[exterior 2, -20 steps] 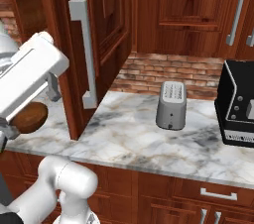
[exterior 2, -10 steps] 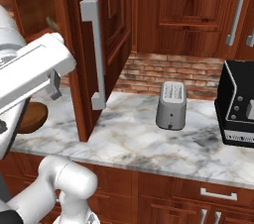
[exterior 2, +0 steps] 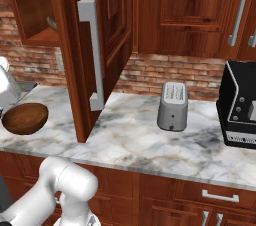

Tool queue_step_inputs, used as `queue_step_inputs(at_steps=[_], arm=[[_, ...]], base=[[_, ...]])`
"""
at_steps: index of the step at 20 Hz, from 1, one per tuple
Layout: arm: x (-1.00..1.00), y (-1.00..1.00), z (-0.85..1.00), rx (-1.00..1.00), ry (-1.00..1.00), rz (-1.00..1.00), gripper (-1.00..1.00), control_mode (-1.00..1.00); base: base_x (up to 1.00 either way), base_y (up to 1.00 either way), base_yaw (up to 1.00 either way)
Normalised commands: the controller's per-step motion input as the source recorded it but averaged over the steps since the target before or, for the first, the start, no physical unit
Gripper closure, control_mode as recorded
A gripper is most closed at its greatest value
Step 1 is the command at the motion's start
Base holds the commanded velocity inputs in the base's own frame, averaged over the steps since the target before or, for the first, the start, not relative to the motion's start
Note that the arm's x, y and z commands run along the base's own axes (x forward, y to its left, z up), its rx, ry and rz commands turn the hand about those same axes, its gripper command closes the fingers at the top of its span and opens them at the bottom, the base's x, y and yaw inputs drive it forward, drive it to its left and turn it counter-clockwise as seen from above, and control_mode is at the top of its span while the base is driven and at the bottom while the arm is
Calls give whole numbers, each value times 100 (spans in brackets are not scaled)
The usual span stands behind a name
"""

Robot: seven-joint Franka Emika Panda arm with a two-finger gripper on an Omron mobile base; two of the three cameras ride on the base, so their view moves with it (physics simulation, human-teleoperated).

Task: Open the cabinet and move the ladle to the pot. Then close the cabinet.

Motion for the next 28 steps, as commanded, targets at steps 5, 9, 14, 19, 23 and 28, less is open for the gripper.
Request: queue_step_inputs(at_steps=[5, 9, 14, 19, 23, 28], arm=[[-83, 90, 0, -1, -13, 0, -100, -100], [-5, 99, 2, -1, 0, 13, -100, -100], [0, 89, 21, -1, 7, 22, -100, -100], [9, 31, 35, 2, 13, 27, -100, -100], [28, -2, 16, 11, 9, 31, -100, -100], [91, -19, -6, 15, 9, 39, -100, -100]], base=[[0, 0, 0], [0, 0, 0], [0, 0, 0], [0, 0, 0], [0, 0, 0], [0, 0, 0]])
